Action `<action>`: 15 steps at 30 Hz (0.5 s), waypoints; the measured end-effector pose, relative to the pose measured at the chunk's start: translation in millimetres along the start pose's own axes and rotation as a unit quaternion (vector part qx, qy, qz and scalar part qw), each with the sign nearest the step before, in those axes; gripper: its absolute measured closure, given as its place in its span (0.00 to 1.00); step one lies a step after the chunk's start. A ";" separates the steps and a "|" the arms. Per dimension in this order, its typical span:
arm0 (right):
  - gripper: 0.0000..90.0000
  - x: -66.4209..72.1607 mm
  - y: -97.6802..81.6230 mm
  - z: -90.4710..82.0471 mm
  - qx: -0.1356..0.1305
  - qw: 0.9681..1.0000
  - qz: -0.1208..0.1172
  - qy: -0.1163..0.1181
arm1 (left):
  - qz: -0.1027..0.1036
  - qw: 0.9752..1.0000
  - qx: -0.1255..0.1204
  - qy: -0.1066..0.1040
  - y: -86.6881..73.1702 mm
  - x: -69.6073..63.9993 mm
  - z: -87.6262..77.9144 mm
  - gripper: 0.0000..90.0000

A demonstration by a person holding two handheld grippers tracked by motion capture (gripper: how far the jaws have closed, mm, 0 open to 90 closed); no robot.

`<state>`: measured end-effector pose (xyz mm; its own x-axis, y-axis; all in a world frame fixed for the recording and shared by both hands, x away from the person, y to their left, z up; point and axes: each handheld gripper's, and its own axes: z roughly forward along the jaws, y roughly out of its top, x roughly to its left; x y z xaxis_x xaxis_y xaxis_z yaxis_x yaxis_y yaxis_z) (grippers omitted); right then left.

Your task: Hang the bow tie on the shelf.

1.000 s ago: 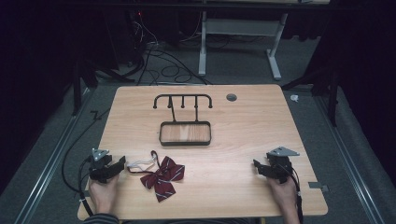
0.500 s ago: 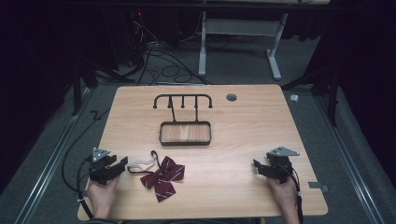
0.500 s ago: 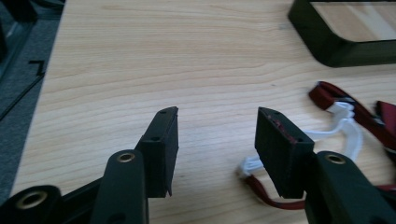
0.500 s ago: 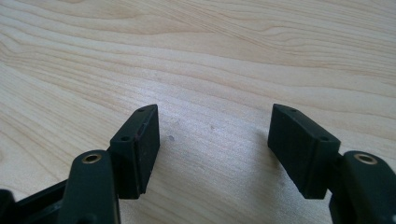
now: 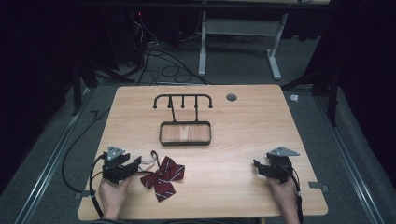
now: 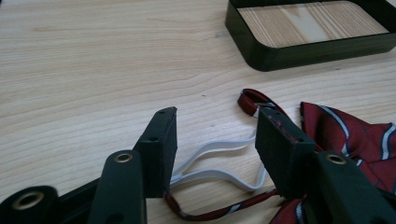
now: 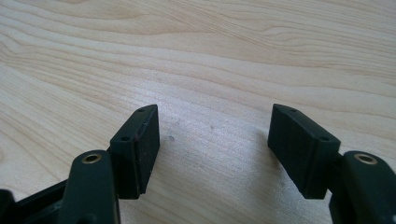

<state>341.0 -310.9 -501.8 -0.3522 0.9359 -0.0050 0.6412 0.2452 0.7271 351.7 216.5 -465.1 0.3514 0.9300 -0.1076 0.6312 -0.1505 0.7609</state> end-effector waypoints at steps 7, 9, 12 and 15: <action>0.39 0.0 0.0 0.0 0.000 1.000 0.000 0.000 | 0.005 1.000 0.012 -0.005 3.2 -8.9 8.7 0.55; 0.39 0.0 0.0 0.0 0.000 1.000 0.000 0.000 | 0.005 1.000 0.015 -0.007 4.2 -10.8 11.1 0.55; 0.39 0.0 0.0 0.0 0.000 1.000 0.000 0.000 | 0.007 1.000 0.023 -0.008 6.6 -15.1 17.3 0.55; 0.39 0.0 0.0 0.0 0.000 1.000 0.000 0.000 | 0.007 1.000 0.026 -0.010 7.9 -17.1 20.7 0.55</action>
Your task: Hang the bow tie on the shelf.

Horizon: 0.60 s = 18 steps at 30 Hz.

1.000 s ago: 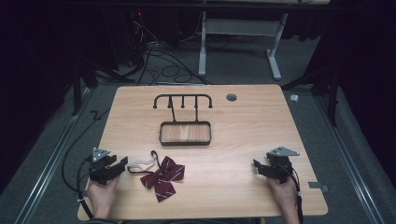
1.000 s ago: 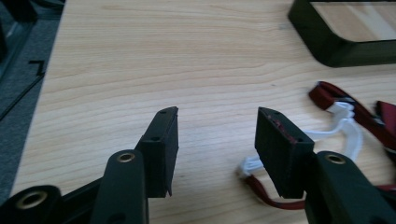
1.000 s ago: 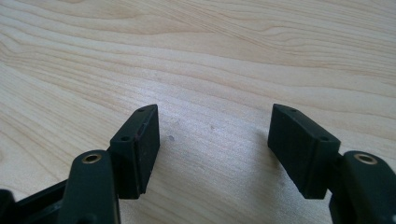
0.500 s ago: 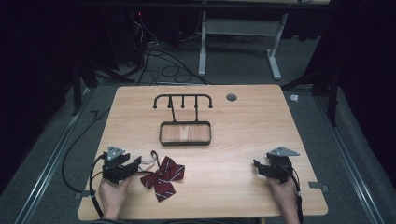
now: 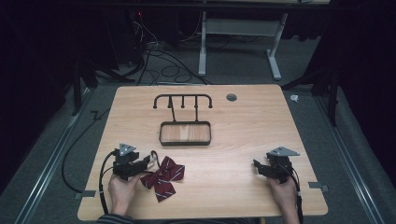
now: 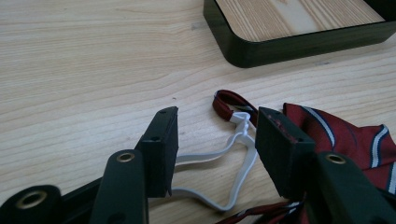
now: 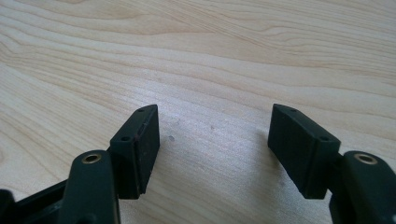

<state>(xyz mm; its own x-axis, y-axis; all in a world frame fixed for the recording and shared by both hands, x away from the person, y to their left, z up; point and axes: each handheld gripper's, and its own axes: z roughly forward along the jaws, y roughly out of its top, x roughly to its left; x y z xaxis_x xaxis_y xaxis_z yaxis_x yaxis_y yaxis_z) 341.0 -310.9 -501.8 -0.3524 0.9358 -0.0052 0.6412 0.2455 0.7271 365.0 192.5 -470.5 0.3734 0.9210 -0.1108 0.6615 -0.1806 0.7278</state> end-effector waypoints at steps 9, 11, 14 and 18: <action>0.39 0.0 0.0 0.0 0.000 1.000 0.001 0.000 | -0.005 1.000 0.019 0.006 6.1 -6.0 17.8 0.57; 0.39 -0.1 0.1 0.0 0.000 1.000 0.000 0.001 | -0.002 1.000 0.021 0.009 7.2 -7.5 20.5 0.57; 0.39 0.2 0.0 -0.1 0.000 1.000 0.001 0.000 | -0.004 1.000 0.023 0.009 9.0 -8.6 23.6 0.57; 0.39 0.1 0.0 -0.1 0.000 1.000 0.001 0.000 | -0.002 1.000 0.027 0.011 11.2 -11.0 29.5 0.57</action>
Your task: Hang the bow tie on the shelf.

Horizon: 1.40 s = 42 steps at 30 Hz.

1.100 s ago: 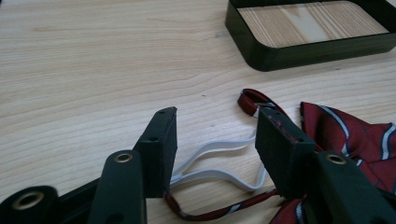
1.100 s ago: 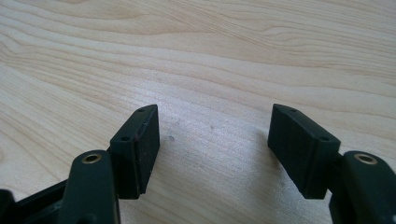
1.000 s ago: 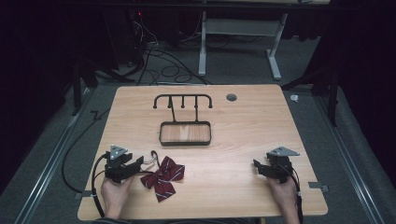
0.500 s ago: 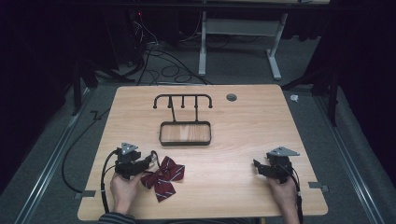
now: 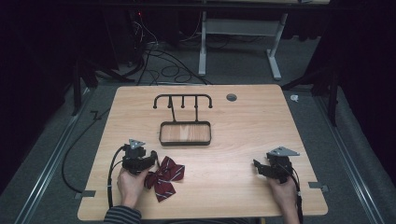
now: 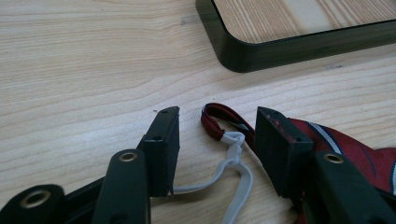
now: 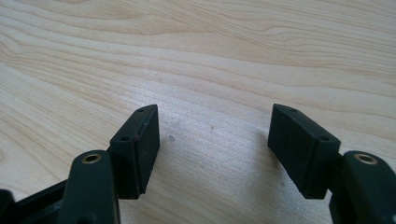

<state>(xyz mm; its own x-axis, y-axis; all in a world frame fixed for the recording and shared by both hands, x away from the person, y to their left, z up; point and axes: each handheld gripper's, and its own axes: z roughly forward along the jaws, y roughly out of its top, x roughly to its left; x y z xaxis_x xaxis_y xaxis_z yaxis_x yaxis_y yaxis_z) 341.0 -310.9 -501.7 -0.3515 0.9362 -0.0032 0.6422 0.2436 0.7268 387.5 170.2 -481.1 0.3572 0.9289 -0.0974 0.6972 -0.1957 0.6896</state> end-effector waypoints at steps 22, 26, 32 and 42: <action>0.39 0.0 0.0 0.0 0.000 1.000 0.000 0.000 | 0.021 1.000 0.019 0.008 -3.5 -2.0 13.5 0.77; 0.39 -0.1 0.0 0.0 0.000 1.000 0.000 0.000 | 0.030 0.999 0.018 0.007 -4.1 -2.1 13.2 0.88; 0.39 0.0 0.0 0.0 0.000 1.000 0.001 0.000 | 0.036 0.999 0.016 0.000 -3.8 0.7 9.2 0.96; 0.39 -0.1 0.0 0.0 0.000 1.000 0.000 0.000 | 0.049 0.999 0.001 -0.005 -0.1 3.1 -4.0 0.97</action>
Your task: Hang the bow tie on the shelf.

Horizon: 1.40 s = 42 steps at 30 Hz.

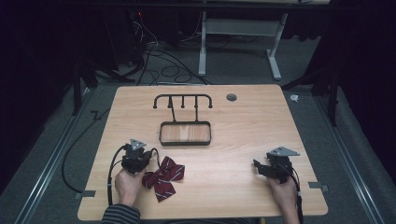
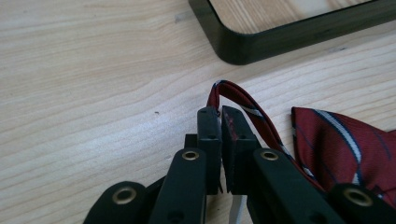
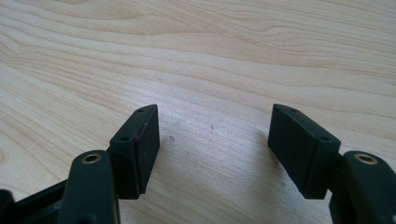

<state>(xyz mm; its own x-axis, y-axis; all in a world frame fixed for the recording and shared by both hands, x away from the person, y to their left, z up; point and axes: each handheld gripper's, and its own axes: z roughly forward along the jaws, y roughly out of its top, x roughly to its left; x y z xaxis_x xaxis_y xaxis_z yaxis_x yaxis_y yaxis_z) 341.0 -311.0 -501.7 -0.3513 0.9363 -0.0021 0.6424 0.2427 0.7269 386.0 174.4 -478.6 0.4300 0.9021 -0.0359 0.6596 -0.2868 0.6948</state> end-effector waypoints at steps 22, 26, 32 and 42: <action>0.39 -0.5 0.0 -0.1 0.000 1.000 -0.001 0.001 | 0.049 0.997 -0.058 -0.025 27.5 -16.6 -51.3 0.97; 0.39 -0.6 0.0 0.0 0.000 1.000 -0.001 0.001 | 0.058 0.996 -0.066 -0.032 33.3 -19.7 -59.9 0.97; 0.39 -0.5 0.0 -0.2 0.000 1.000 0.002 0.002 | 0.070 0.993 -0.087 -0.040 43.3 -24.6 -75.3 0.97; 0.39 -1.0 0.0 -0.3 0.000 1.000 0.001 0.003 | 0.088 0.989 -0.104 -0.054 62.8 -32.2 -89.1 0.97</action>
<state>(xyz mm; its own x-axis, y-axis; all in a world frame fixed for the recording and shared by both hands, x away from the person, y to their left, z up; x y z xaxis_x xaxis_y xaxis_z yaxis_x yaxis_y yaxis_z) 341.2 -312.0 -501.5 -0.3538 0.9353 0.0040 0.6432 0.2402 0.7270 358.7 156.1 -369.8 0.5971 0.8016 0.0304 0.4325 -0.3536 0.8294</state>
